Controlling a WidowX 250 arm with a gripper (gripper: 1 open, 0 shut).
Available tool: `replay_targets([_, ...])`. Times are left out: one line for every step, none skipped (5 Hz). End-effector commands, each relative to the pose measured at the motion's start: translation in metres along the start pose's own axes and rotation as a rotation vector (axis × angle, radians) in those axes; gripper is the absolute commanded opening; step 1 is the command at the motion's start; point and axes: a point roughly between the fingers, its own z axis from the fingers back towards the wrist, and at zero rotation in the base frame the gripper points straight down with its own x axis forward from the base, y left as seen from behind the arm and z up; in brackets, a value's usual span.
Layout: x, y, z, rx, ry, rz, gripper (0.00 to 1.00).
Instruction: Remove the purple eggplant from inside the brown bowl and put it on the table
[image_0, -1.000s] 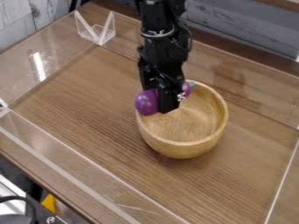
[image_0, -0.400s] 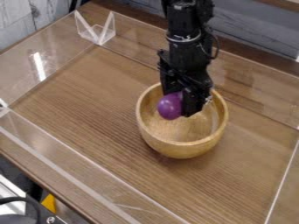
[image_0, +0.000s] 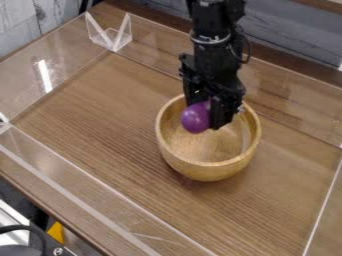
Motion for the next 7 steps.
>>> replay_targets([0.014, -0.002, 0.027, 0.037, -0.096, -0.023, 0.0])
replay_targets([0.012, 0.003, 0.035, 0.045, -0.109, -0.036, 0.0])
replay_targets([0.011, 0.013, 0.042, 0.064, -0.12, -0.047, 0.0])
replay_targets([0.013, 0.025, 0.047, 0.092, -0.133, -0.019, 0.0])
replay_targets([0.014, 0.035, 0.051, 0.114, -0.144, 0.007, 0.0])
replay_targets([0.015, 0.047, 0.052, 0.139, -0.155, 0.049, 0.0])
replay_targets([0.019, 0.065, 0.048, 0.162, -0.165, 0.052, 0.0])
